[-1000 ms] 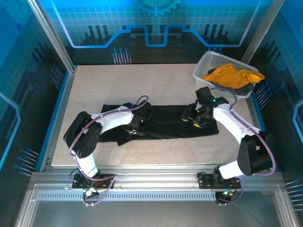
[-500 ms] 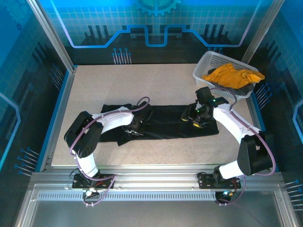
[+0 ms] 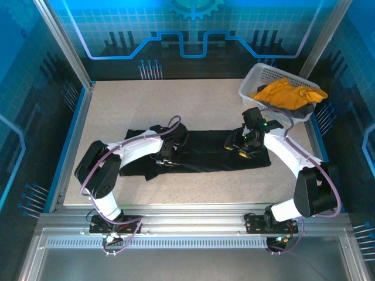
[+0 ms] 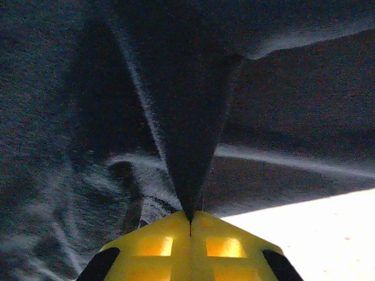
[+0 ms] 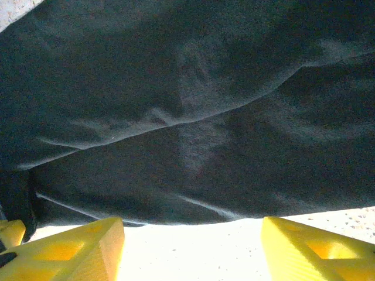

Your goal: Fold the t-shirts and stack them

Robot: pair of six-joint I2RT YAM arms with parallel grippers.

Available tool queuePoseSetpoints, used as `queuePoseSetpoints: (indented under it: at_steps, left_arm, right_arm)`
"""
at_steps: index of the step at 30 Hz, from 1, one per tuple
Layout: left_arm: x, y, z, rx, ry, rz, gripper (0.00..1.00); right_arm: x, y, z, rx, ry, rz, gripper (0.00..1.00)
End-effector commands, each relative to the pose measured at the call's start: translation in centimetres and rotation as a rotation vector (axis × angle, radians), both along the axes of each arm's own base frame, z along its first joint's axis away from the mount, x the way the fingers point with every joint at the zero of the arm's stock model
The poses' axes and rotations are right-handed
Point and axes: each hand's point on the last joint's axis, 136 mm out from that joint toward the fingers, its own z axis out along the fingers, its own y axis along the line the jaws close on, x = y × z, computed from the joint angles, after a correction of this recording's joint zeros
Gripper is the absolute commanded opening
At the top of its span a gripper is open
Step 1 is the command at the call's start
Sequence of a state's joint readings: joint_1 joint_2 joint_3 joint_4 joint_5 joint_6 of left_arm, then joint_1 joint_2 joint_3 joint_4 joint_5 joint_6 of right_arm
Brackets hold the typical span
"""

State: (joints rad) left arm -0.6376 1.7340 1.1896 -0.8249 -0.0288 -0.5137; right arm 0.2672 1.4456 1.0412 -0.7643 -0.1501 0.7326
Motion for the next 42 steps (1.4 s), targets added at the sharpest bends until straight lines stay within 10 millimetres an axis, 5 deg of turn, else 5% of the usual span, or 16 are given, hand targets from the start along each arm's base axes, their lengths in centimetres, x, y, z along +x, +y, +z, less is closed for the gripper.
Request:
queuePoseSetpoints:
  at_steps: [1, 19, 20, 23, 24, 29, 33, 38, 42]
  left_arm:
    - [-1.4, -1.0, 1.5, -0.095, 0.102, 0.104, 0.0]
    - [-0.7, -3.2, -0.1, -0.255, 0.219, 0.268, 0.0]
    - [-0.7, -2.9, -0.2, -0.246, 0.218, 0.269, 0.08]
    - [-0.5, -0.9, 0.4, -0.204, 0.181, 0.302, 0.43]
    - [-0.2, 0.3, 0.9, -0.191, 0.154, 0.324, 0.45]
    - [1.3, 7.9, 2.2, -0.183, 0.035, 0.477, 0.39]
    - [2.2, 13.9, 1.2, -0.184, -0.027, 0.576, 0.37]
    - [4.6, 16.6, 0.0, -0.278, -0.111, 0.643, 0.38]
    - [5.3, 17.4, -1.4, -0.238, -0.103, 0.614, 0.39]
  right_arm:
    - [-0.1, -0.1, -0.2, 0.01, 0.009, -0.011, 0.64]
    - [-0.5, -0.3, -0.7, 0.006, 0.03, -0.009, 0.64]
    - [-0.6, -0.2, -0.8, 0.006, 0.033, -0.008, 0.64]
    - [-0.5, -0.2, -0.7, 0.008, 0.031, -0.009, 0.64]
    - [-0.4, -0.2, -0.7, 0.008, 0.03, -0.009, 0.64]
    - [-0.2, 0.4, -0.7, 0.042, 0.019, 0.012, 0.64]
    - [1.0, 3.5, 0.3, 0.208, -0.055, 0.1, 0.65]
    - [1.9, 7.6, 3.5, 0.371, -0.154, 0.259, 0.69]
    - [2.1, 8.1, 4.0, 0.385, -0.161, 0.27, 0.69]
